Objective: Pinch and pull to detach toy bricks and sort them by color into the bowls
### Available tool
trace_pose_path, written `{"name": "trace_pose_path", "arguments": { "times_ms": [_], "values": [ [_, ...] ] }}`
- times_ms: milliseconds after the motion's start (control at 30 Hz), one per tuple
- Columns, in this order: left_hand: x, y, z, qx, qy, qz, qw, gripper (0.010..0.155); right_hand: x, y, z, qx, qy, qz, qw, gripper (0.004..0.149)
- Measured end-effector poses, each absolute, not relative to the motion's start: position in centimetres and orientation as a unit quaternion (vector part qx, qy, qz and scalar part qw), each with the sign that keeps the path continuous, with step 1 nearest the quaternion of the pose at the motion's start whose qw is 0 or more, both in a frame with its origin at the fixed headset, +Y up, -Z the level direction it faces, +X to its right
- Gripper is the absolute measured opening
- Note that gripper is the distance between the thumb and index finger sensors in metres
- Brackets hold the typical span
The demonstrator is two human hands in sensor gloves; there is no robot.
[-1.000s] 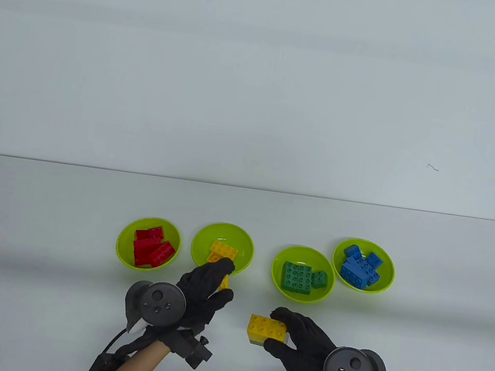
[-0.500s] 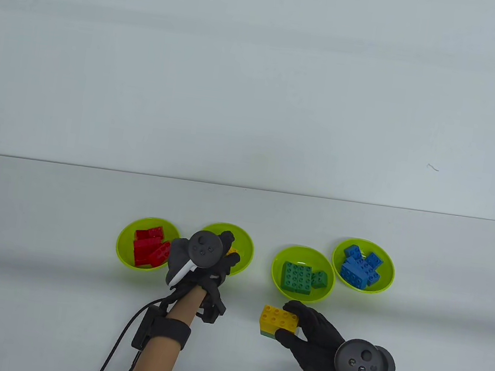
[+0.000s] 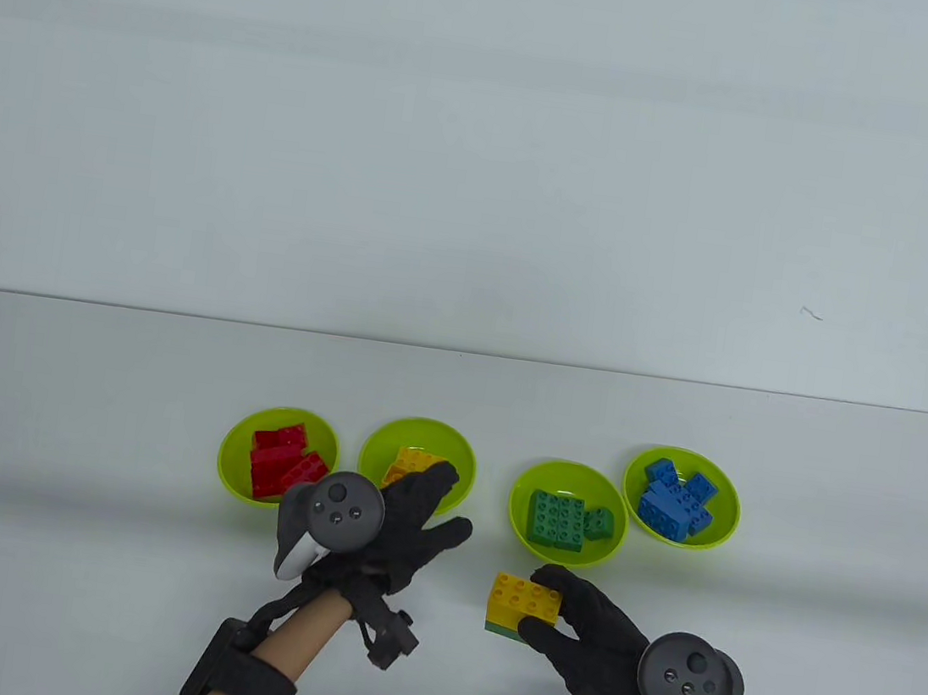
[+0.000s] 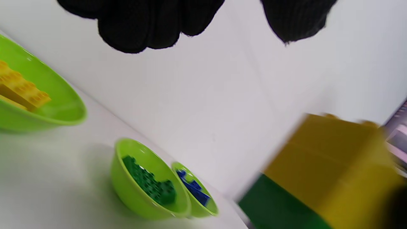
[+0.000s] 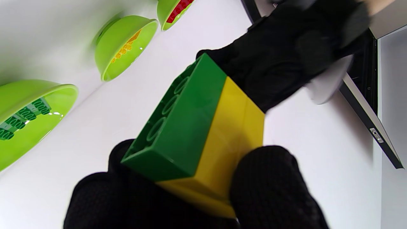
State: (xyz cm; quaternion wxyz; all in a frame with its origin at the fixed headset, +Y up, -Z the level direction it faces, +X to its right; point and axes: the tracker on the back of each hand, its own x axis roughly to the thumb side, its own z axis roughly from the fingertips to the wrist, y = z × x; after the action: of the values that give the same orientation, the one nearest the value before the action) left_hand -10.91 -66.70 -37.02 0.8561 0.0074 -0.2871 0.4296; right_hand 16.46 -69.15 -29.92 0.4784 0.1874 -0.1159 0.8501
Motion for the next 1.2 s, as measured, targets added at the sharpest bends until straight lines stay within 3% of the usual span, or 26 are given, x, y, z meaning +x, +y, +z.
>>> {"name": "trace_pose_path", "arguments": {
  "times_ms": [267,400,600,767,933,1200],
  "values": [
    [-9.6,-67.0,-32.4,0.001,-0.373,0.467,0.802,0.081,14.8,-69.2,-29.3,0.215,-0.085,0.832,0.505,0.061],
    [-9.6,-67.4,-31.7,0.008,-0.396,0.433,0.809,0.074,14.4,-69.3,-29.1,0.226,-0.077,0.831,0.503,0.061],
    [-9.4,-67.5,-30.5,0.102,-0.403,0.347,0.841,0.064,13.9,-69.3,-28.9,0.238,-0.070,0.830,0.499,0.062],
    [-9.4,-67.1,-30.0,0.136,-0.410,0.342,0.834,0.063,13.9,-69.3,-28.7,0.248,-0.072,0.822,0.507,0.062],
    [-9.6,-66.2,-29.7,0.157,-0.409,0.347,0.829,0.062,13.9,-69.9,-28.8,0.266,-0.055,0.812,0.516,0.075],
    [-9.6,-66.2,-29.5,0.147,-0.410,0.358,0.826,0.063,13.7,-69.9,-28.7,0.268,-0.057,0.804,0.528,0.063]
  ]
}}
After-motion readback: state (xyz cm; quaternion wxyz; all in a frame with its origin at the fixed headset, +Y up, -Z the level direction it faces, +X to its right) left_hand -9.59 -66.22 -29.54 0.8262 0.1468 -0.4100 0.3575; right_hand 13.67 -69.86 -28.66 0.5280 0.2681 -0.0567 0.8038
